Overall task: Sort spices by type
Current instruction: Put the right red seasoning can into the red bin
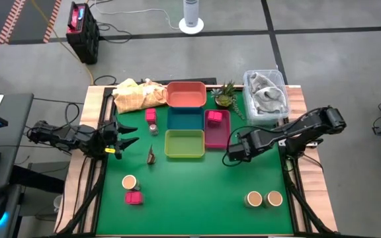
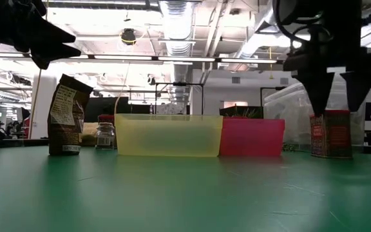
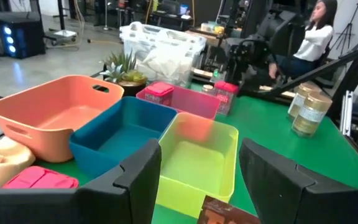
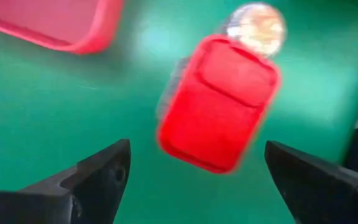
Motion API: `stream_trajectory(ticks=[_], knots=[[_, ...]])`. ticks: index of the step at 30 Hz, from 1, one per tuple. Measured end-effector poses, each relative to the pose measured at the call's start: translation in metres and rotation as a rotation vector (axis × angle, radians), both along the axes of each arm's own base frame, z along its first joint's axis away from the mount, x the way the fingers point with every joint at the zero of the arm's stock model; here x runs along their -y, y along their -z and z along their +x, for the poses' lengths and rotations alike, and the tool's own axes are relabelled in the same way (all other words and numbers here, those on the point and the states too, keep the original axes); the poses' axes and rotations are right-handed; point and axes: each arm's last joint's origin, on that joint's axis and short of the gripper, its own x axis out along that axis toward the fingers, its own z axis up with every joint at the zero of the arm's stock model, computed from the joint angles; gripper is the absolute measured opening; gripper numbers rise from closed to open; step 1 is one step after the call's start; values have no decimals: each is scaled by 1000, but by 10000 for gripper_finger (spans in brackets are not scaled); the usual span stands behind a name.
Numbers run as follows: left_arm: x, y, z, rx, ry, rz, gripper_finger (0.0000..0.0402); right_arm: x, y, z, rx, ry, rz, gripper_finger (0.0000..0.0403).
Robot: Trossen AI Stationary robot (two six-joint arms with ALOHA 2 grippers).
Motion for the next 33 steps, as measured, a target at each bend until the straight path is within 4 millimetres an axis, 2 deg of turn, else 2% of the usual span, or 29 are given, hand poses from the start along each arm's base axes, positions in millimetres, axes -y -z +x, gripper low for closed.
stream_trajectory(ticks=[6,15,18,26,33], knots=[[0,0,0,4,0,2,206,6,7,1,18,27,1,399],[0,0,0,-1,1,10,206,28,8,3,-5,7,6,393],[0,1,0,-9,0,12,206,34,8,3,-19,-4,24,371],[0,2,0,-28,0,15,206,45,9,5,-26,-38,123,280],[0,3,0,-28,0,9,206,42,8,6,-21,-115,162,257]])
